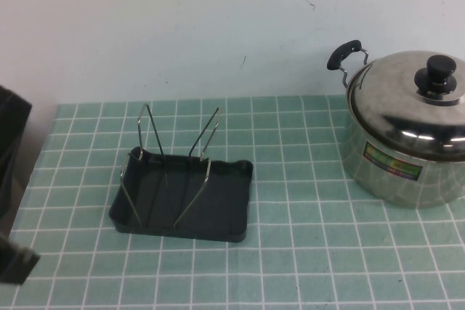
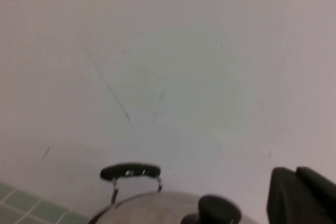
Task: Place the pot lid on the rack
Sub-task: Open the pot
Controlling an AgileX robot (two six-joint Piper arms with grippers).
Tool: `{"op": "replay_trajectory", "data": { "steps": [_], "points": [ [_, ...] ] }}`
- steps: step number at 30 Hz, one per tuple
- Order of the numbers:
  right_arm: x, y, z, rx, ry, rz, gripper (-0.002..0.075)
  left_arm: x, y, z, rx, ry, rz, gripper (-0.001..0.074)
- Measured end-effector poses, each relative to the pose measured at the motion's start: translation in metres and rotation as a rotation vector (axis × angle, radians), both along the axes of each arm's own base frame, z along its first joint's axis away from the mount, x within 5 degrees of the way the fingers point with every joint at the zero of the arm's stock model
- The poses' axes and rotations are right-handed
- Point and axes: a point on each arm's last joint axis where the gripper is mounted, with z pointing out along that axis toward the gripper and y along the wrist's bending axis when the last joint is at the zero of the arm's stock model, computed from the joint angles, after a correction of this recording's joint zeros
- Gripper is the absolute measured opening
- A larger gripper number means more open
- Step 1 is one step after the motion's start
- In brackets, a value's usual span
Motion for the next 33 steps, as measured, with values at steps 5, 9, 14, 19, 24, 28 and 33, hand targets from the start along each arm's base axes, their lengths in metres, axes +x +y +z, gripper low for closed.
{"op": "replay_trajectory", "data": {
  "steps": [5, 9, 14, 19, 24, 28, 33],
  "points": [
    [0.023, 0.001, -0.035, 0.061, 0.128, 0.016, 0.0004, 0.039, -0.002, -0.005, 0.004, 0.073, 0.007, -0.0003],
    [0.039, 0.002, -0.048, 0.099, 0.145, 0.039, 0.007, 0.065, -0.007, -0.006, 0.044, 0.102, -0.011, -0.0003],
    [0.07, 0.004, -0.048, 0.097, 0.119, 0.066, 0.0311, 0.09, -0.013, -0.009, 0.08, 0.123, -0.056, -0.0003],
    [0.104, 0.003, -0.044, 0.079, 0.119, 0.059, 0.047, 0.102, -0.015, -0.014, 0.076, 0.146, -0.07, -0.0003],
    [0.134, 0.003, -0.046, 0.063, 0.167, 0.059, 0.0494, 0.102, -0.015, -0.014, 0.075, 0.146, -0.072, -0.0003],
    [0.151, 0.003, -0.051, 0.072, 0.187, 0.064, 0.0498, 0.102, -0.015, -0.014, 0.075, 0.146, -0.072, -0.0003],
    [0.164, 0.003, -0.055, 0.123, 0.21, 0.068, 0.0498, 0.102, -0.015, -0.014, 0.075, 0.146, -0.072, -0.0003]
  ]
}}
